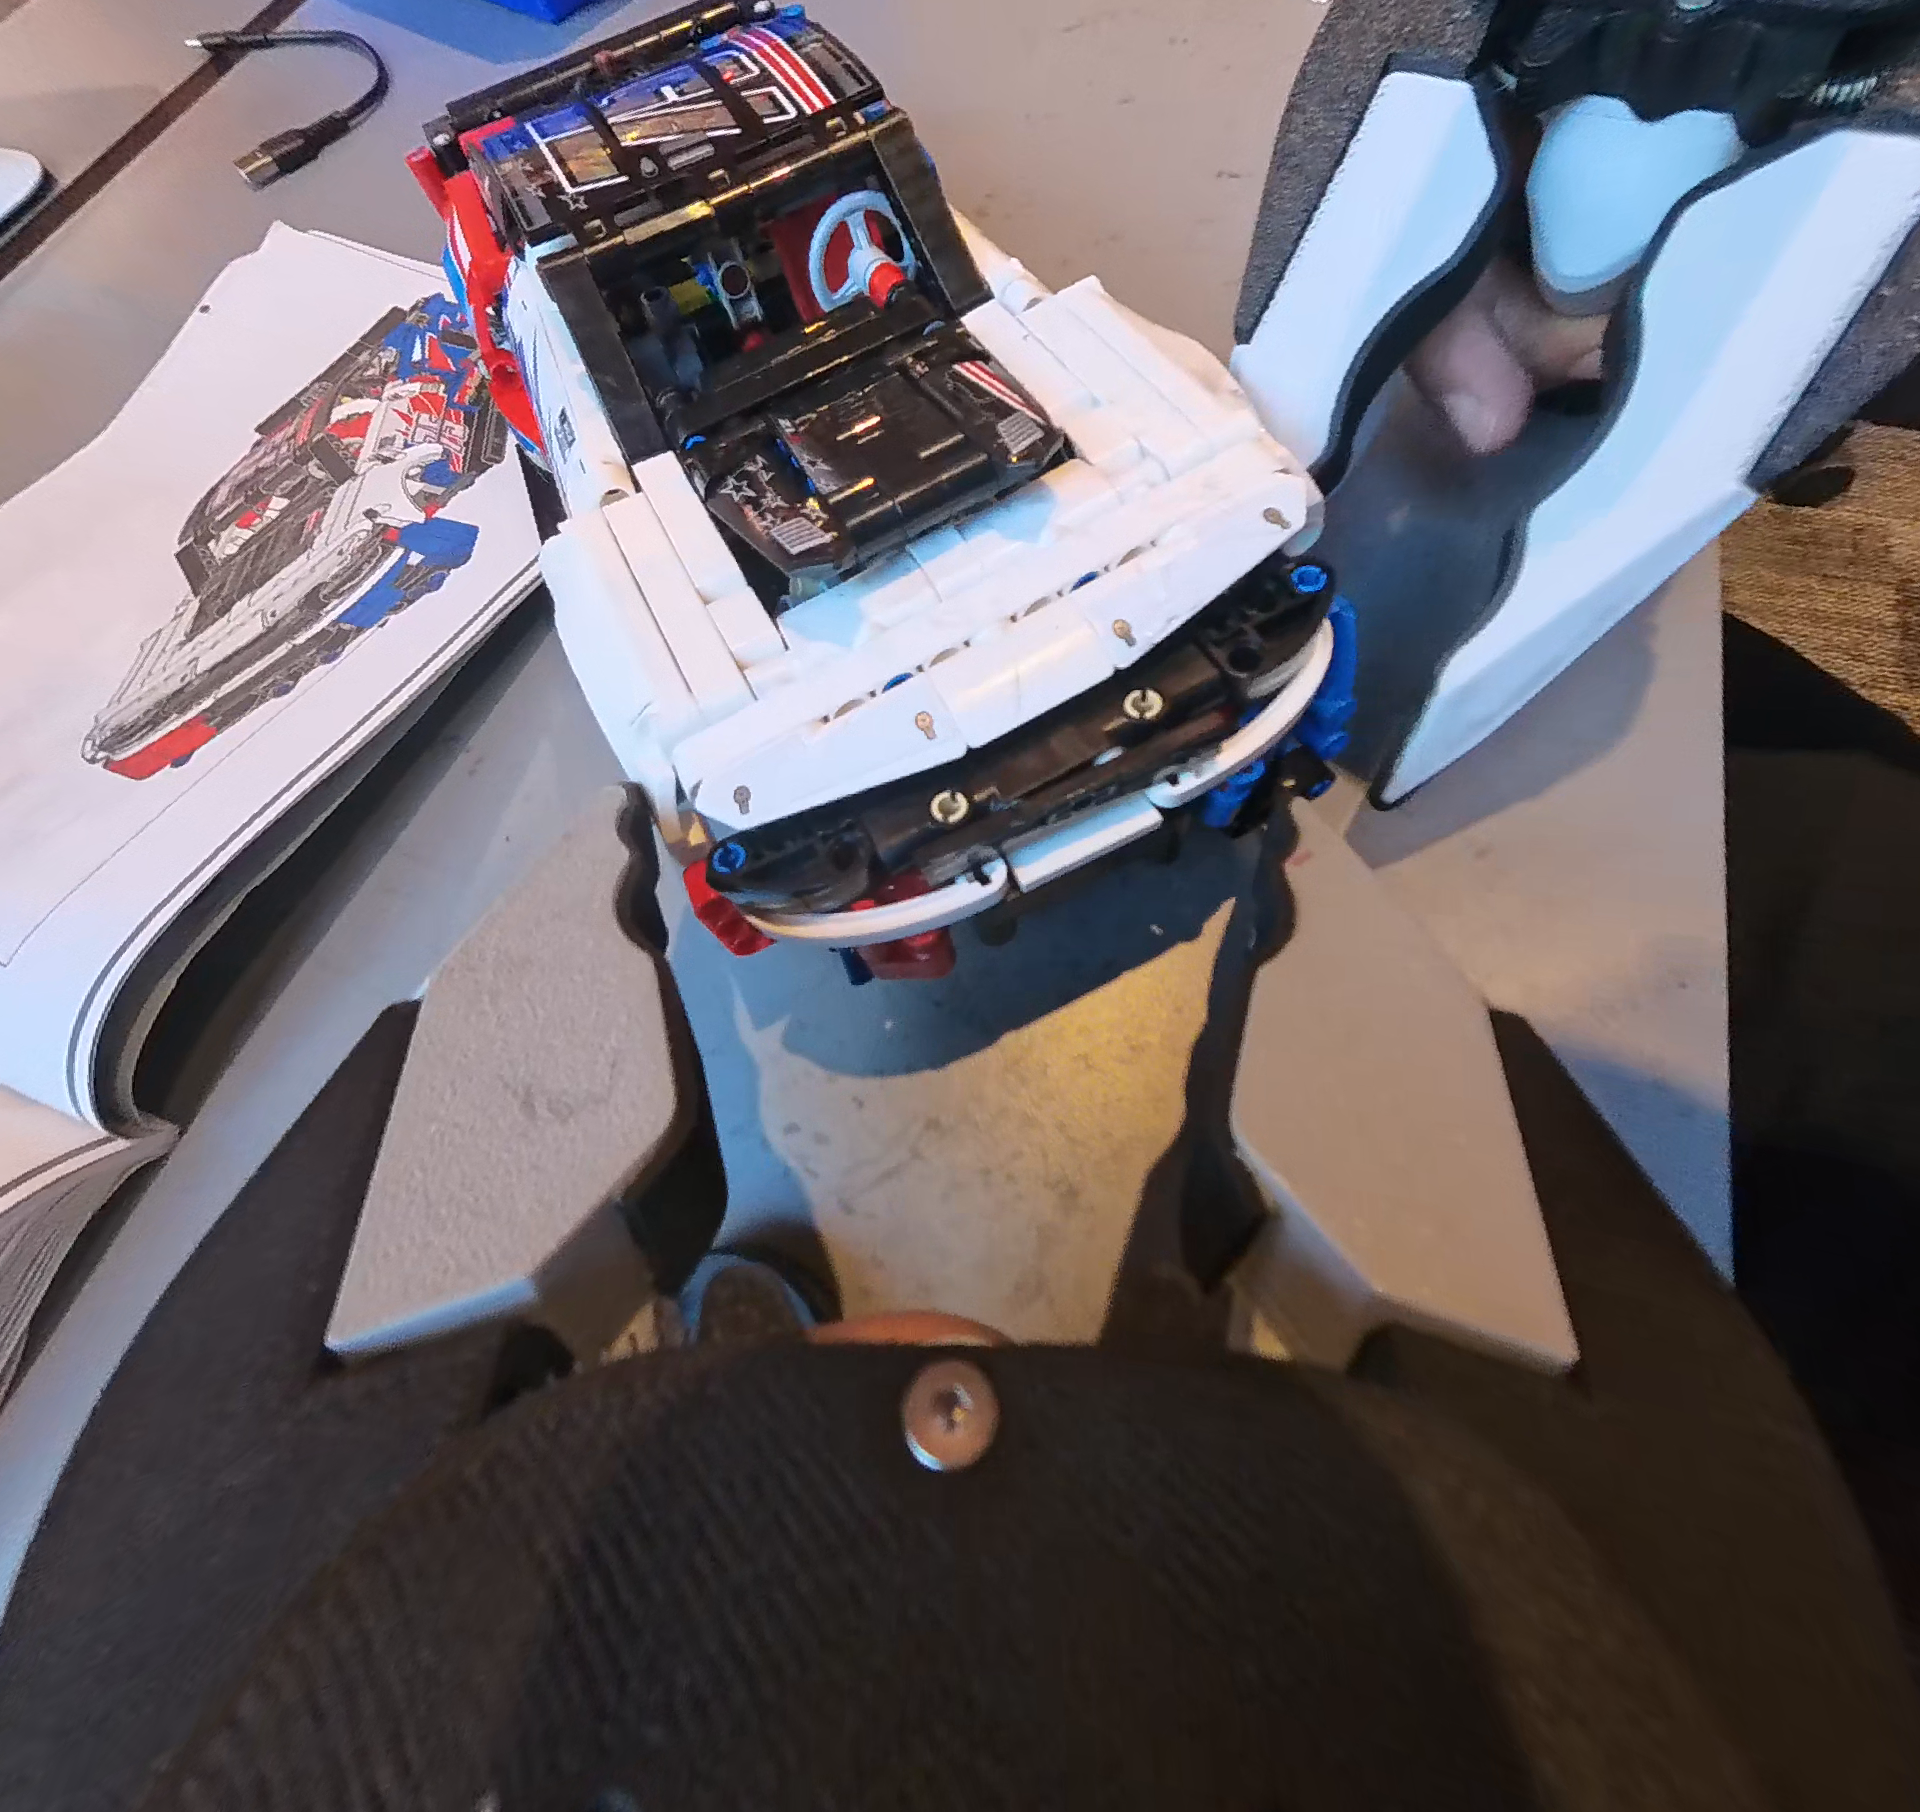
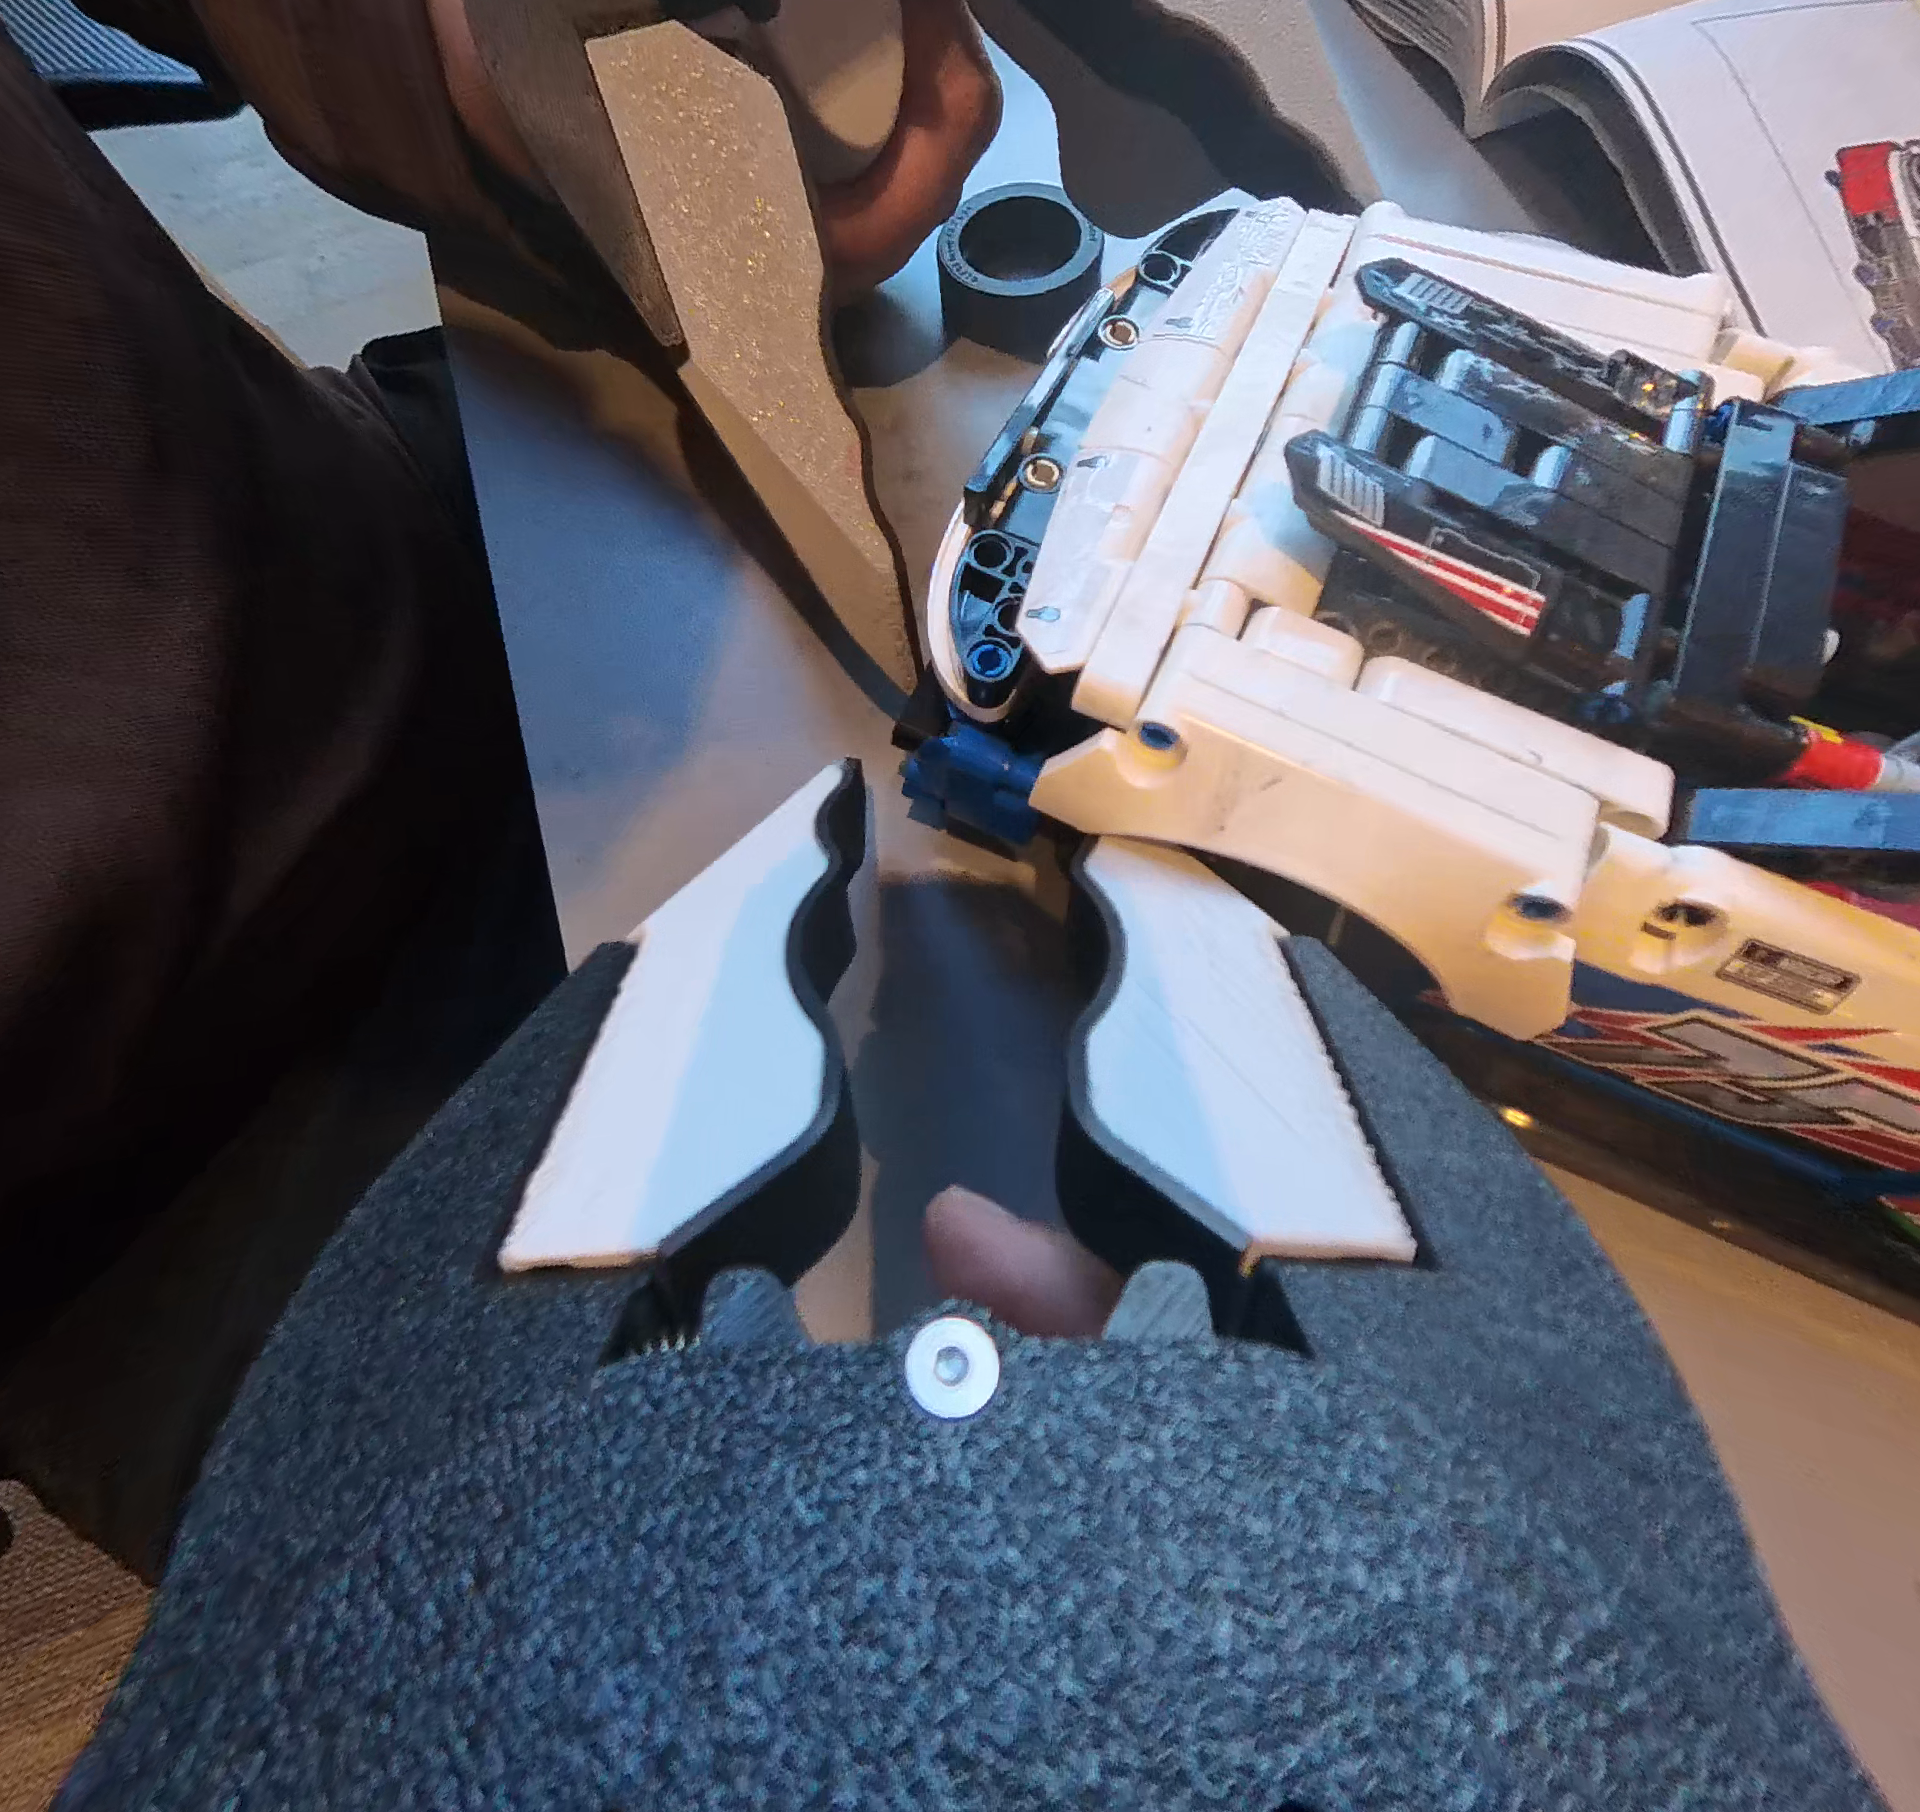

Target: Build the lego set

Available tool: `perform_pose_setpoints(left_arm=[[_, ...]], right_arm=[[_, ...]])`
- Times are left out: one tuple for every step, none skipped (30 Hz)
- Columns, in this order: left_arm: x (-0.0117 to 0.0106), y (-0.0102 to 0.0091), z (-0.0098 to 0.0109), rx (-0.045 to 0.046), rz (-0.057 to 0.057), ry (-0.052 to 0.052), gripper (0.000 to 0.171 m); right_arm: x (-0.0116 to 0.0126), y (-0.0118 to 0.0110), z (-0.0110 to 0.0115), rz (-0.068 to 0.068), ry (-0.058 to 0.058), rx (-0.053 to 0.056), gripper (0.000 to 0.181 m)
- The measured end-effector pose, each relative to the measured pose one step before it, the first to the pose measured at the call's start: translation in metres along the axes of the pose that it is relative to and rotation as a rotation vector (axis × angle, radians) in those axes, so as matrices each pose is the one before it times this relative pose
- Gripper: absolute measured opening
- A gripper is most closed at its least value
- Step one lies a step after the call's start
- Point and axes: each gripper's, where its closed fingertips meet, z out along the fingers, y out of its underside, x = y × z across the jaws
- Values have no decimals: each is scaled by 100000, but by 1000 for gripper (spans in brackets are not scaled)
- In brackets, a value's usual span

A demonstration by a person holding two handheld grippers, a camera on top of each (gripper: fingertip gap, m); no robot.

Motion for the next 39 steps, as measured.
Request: perform_pose_setpoints(left_arm=[[-7,-11,29,-60,-369,2,112],[10,-12,28,-33,253,-243,112],[-15,20,13,-121,274,-328,112],[-4,-7,3,-40,262,-337,112],[-12,-2,17,-31,231,-222,111],[-15,-13,35,4,115,-75,111],[-15,-27,24,125,-490,296,110],[-12,-20,9,132,-440,276,111],[-4,-28,-12,193,217,-236,111],[-41,-80,-43,659,90,-210,111],[-6,-60,-19,650,-341,413,112],[11,23,36,-184,-194,296,112],[-17,-33,-31,396,383,-167,113],[9,22,-50,224,173,52,113],[23,-35,-54,370,513,-193,113],[13,-16,-4,117,794,-542,114],[9,20,10,-193,563,-391,114],[12,5,5,1,151,-6,114],[-10,4,-13,79,95,126,114],[-17,36,-28,-7,72,145,114],[-7,4,-42,165,25,138,114],[-9,-26,-39,247,223,-148,113],[7,29,-11,-121,481,-334,113],[3,9,13,-94,481,-418,113],[12,8,28,-153,382,-235,113],[19,22,22,-154,39,80,114],[1,-27,-14,159,-82,77,114],[-1,-12,-19,169,-52,91,114],[20,-2,-9,43,66,45,115],[3,2,13,-40,169,-91,114],[6,-14,27,-42,57,55,114],[-3,-25,40,-62,-138,225,114],[3,-19,73,-164,-387,370,113],[-22,-23,105,-254,-288,156,113],[12,-37,95,-243,185,-190,113],[59,-63,46,-12,356,-313,112],[59,-24,3,86,575,-343,112],[21,-19,-37,178,269,-291,112],[17,-30,-53,232,-523,68,111]], right_arm=[[32,4,7,-177,499,-45,35],[34,-5,-11,-52,406,35,34],[20,15,13,-90,352,-100,34],[8,9,20,-30,272,-98,34],[23,10,17,-50,309,-94,34],[11,14,15,-103,355,-108,35],[35,-14,-13,167,234,107,35],[13,-36,-26,328,-79,297,35],[11,-17,-17,266,-182,139,36],[40,-33,-18,647,-138,266,36],[96,-54,-60,1511,-205,542,34],[209,16,-57,1924,123,118,29],[125,21,-39,1793,-470,-12,29],[-1,3,-56,2149,-1252,203,29],[-147,25,-63,2414,-2158,136,31],[-125,22,-48,1677,-1763,27,32],[11,19,-9,441,-58,-7,31],[37,59,24,-431,819,-403,32],[20,184,55,-585,927,-1127,31],[14,320,96,-65,495,-1902,29],[20,333,74,622,118,-1910,29],[182,202,-12,982,979,-950,32],[62,-33,-117,406,364,672,34],[-185,-251,-169,-613,-921,2002,36],[-382,-350,-159,-1099,-1866,2492,35],[-285,-144,-35,-729,-1333,920,39],[-92,26,44,-229,-419,-236,39],[-39,-35,10,260,-550,138,38],[-3,-55,-2,805,-949,358,37],[-18,-41,-15,1084,-1211,271,37],[-17,-15,-15,842,-973,99,38],[26,-15,8,106,-181,43,37],[36,-5,16,-892,689,-77,37],[83,12,24,-1567,1331,-207,37],[150,22,7,-1444,1598,-237,35],[163,22,-4,-976,1410,-242,32],[114,29,9,-440,755,-213,30],[18,7,9,145,-177,-142,29],[-28,-26,7,374,-717,118,29]])
